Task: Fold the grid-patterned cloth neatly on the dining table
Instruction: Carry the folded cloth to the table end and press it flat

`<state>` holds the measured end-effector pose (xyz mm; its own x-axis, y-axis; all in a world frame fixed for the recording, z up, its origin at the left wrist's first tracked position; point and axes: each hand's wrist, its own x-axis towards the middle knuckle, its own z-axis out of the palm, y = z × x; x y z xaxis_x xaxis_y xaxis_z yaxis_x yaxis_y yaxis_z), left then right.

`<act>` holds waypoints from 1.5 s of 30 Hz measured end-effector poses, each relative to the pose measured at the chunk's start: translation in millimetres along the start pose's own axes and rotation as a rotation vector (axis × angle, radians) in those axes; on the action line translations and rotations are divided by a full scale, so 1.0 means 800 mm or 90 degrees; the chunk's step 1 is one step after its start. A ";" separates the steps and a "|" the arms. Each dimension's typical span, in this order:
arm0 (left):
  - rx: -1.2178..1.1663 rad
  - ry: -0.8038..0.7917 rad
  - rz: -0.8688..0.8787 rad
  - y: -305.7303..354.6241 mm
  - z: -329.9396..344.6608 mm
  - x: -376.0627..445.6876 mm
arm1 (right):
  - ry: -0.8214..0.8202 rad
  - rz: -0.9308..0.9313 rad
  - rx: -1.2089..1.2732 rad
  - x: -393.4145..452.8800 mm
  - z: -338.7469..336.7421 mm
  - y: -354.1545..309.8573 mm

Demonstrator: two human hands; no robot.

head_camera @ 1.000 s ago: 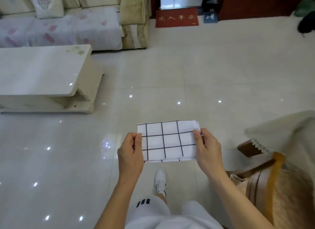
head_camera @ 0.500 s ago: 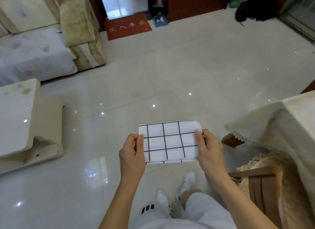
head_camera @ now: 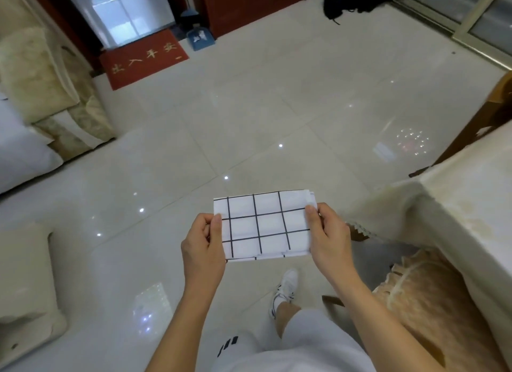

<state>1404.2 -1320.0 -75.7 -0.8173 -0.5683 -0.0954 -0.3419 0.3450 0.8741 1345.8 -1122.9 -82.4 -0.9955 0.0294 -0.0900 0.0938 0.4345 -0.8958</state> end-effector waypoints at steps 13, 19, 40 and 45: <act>0.003 -0.110 0.074 0.110 0.168 0.159 | 0.107 0.053 0.011 0.202 -0.073 0.026; 0.002 -0.163 0.082 0.141 0.231 0.225 | 0.154 0.083 0.005 0.271 -0.093 0.031; 0.004 -0.395 0.219 0.298 0.440 0.546 | 0.378 0.184 0.015 0.567 -0.105 -0.002; 0.004 -0.439 0.234 0.320 0.482 0.574 | 0.410 0.189 0.048 0.603 -0.123 -0.010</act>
<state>762.3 -1204.5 -79.6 -0.9816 0.1746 -0.0767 0.0053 0.4272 0.9041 863.5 -1023.3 -76.1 -0.7350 0.6732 -0.0804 0.3398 0.2631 -0.9029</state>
